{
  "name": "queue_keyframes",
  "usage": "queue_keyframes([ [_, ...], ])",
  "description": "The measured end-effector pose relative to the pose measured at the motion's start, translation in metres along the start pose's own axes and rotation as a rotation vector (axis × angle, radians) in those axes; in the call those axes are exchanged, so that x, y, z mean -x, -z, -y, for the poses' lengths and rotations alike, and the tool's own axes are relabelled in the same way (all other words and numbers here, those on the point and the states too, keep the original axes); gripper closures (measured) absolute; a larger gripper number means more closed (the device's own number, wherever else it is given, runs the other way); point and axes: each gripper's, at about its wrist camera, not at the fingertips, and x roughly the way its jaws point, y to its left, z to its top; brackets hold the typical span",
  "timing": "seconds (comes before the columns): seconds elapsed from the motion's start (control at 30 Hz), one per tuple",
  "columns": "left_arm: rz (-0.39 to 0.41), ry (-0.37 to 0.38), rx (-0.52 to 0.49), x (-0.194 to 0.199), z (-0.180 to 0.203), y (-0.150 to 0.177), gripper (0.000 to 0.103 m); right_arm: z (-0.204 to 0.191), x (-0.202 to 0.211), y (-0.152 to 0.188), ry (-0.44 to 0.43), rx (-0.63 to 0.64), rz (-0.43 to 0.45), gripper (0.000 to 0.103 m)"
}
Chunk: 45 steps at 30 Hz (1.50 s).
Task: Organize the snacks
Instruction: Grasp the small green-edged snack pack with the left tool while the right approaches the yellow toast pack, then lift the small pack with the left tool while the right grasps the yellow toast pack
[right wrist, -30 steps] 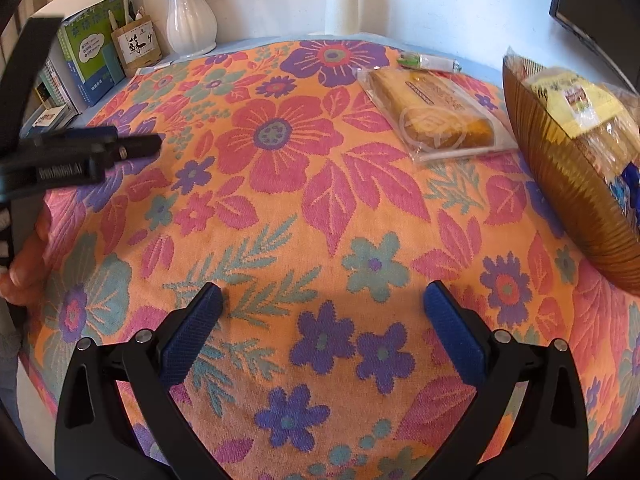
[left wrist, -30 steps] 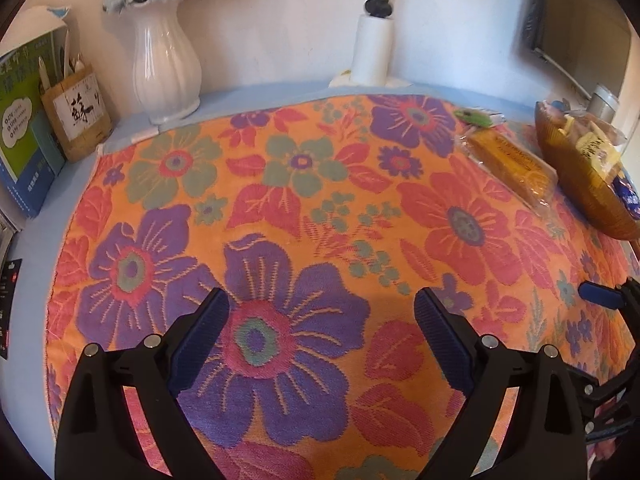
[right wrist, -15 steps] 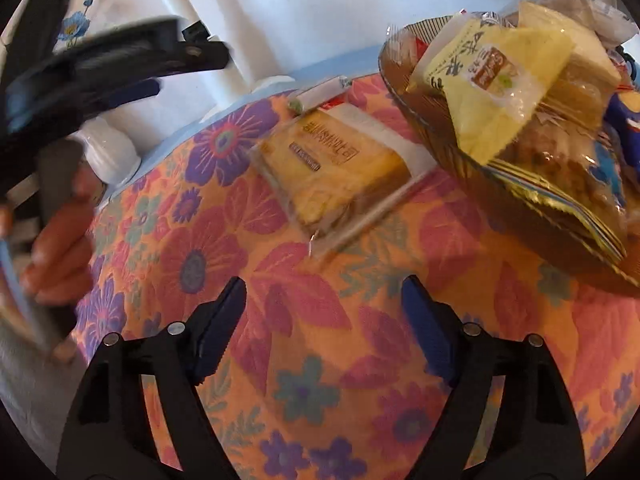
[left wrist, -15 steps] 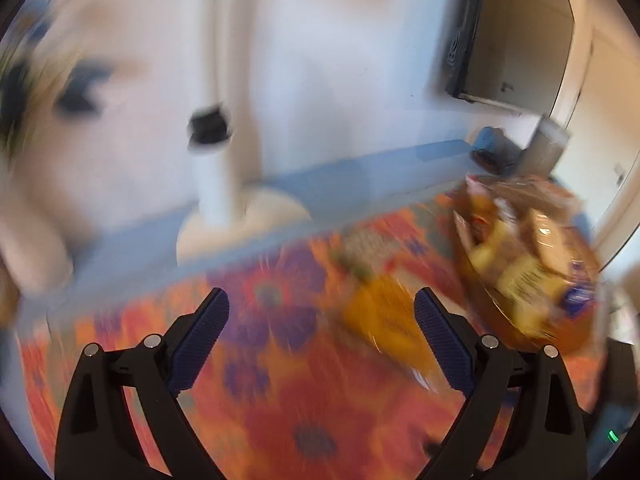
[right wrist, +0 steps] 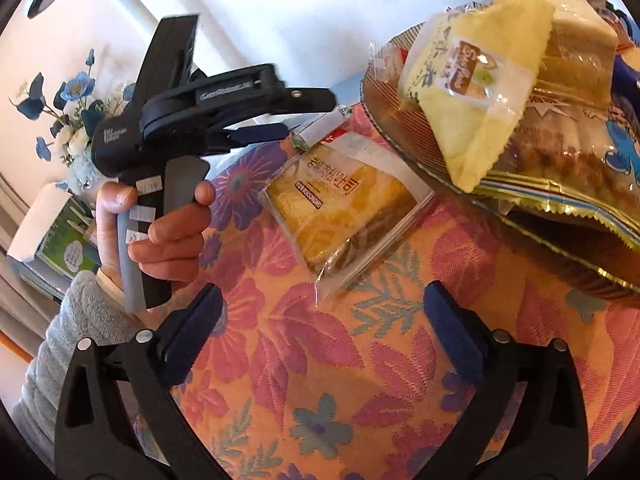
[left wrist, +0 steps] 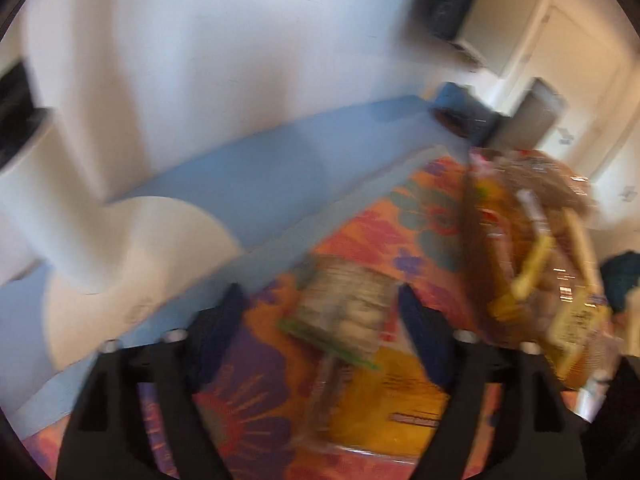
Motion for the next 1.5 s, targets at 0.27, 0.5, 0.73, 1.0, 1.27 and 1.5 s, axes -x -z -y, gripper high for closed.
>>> queue_keyframes([
  [0.27,-0.049,-0.096,-0.081,-0.020,0.029,0.004,0.026,0.007,0.007,0.001,-0.047,-0.039,0.021,0.003],
  [0.5,-0.031,-0.179,-0.006,0.000,0.025,0.008,0.058,0.004,0.000,0.001,-0.021,-0.040,0.023,0.003],
  [0.73,0.082,-0.132,0.133,0.107,0.018,0.100,0.058,-0.032,-0.017,-0.001,0.223,0.079,-0.075,0.003],
  [1.0,0.052,-0.353,0.338,0.190,-0.020,0.246,0.057,-0.007,-0.027,-0.043,0.203,-0.222,-0.074,0.007],
  [1.27,0.142,-0.504,0.295,0.184,-0.016,0.270,0.055,-0.048,-0.030,-0.030,0.087,-0.132,-0.016,0.037],
  [1.5,0.166,-0.481,0.273,0.188,-0.013,0.273,0.054,-0.093,-0.015,0.005,-0.016,0.080,-0.175,0.019],
])
